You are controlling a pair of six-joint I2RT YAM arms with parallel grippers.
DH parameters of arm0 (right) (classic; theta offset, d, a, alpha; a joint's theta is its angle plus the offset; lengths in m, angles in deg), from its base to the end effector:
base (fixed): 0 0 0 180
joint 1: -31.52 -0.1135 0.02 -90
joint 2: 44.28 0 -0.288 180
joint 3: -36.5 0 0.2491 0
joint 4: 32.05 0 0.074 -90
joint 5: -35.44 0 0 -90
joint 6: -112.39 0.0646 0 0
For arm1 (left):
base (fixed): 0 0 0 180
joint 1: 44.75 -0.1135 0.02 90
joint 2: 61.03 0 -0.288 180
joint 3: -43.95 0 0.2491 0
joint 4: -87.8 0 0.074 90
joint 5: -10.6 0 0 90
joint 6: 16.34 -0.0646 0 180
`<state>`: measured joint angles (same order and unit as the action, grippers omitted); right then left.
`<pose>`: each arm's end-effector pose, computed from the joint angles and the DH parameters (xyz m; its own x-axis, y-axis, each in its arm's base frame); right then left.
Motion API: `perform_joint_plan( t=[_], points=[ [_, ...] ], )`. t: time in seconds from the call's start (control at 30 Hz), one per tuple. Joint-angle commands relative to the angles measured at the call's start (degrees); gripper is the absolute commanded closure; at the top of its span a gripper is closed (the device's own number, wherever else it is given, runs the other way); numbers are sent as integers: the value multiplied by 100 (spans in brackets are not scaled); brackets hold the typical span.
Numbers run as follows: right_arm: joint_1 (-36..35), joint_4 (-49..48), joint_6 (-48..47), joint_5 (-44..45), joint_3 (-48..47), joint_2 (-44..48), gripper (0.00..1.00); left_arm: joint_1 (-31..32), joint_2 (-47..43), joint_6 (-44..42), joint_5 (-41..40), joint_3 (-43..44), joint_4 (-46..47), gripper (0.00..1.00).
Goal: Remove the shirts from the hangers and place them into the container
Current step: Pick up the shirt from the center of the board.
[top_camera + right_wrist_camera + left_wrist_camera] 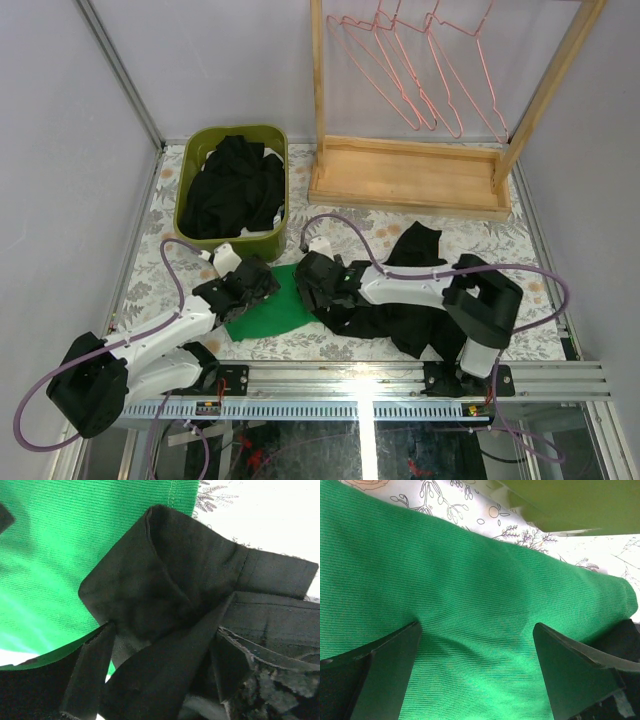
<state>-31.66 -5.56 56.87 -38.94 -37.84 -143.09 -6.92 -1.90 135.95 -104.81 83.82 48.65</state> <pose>0.1855 0.3283 0.1891 -0.7321 -0.2397 -0.6376 -0.4470 0.8754 0.1842 0.1566 -0.0865 0.1658 -0.6461 -0.5107 -0.5672 -0.4206 0.8584 -0.2938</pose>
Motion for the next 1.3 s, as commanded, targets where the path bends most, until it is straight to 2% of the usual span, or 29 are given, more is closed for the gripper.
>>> perform_joint_plan(
  t=[0.0, 0.1, 0.17, 0.2, 0.37, 0.47, 0.53, 0.63, 0.7, 0.77, 0.83, 1.0, 1.13, 1.27],
  points=[
    [-63, 55, 50, 528, -437, -231, 29, -47, -48, -126, -10, 102, -104, 7],
    [-66, 58, 154, 854, -107, 217, 55, -47, -69, -122, -53, 83, -137, 6],
    [-70, 18, 286, 1191, 288, 828, 72, -51, -71, -113, -110, 84, -169, 6],
    [-64, 37, 341, 1426, 496, 1171, 77, -48, -72, -105, -159, 91, -199, 6],
    [-28, 786, 723, 2173, 1376, 2783, 76, -57, -140, -46, -443, 142, -385, 6],
    [85, 1788, 1648, 2384, 1638, 3406, 76, -60, -238, -47, -552, 197, -476, 6],
    [94, 2505, 2374, 2548, 1815, 3774, 73, -58, -306, -58, -607, 245, -544, 6],
    [94, 2993, 2977, 2570, 2199, 4284, 59, -56, -407, -129, -507, 302, -552, 5],
    [93, 3296, 3410, 2611, 2394, 4492, 57, -60, -461, -209, -367, 363, -509, 4],
    [95, 3558, 3828, 2687, 2591, 4611, 44, -55, -532, -356, -230, 450, -482, 3],
    [95, 3945, 4278, 2848, 2661, 4629, 27, -55, -640, -525, -70, 544, -422, 2],
    [100, 4436, 4602, 3126, 2397, 4588, 1, -58, -922, -822, 421, 670, -228, 0],
    [97, 4533, 4957, 3353, 2491, 4502, 1, -60, -1120, -991, 648, 808, -203, 0],
    [231, 3548, 4810, 3087, 3096, 4443, 1, -55, -1173, -1265, 860, 1027, -242, 0]
  ],
)
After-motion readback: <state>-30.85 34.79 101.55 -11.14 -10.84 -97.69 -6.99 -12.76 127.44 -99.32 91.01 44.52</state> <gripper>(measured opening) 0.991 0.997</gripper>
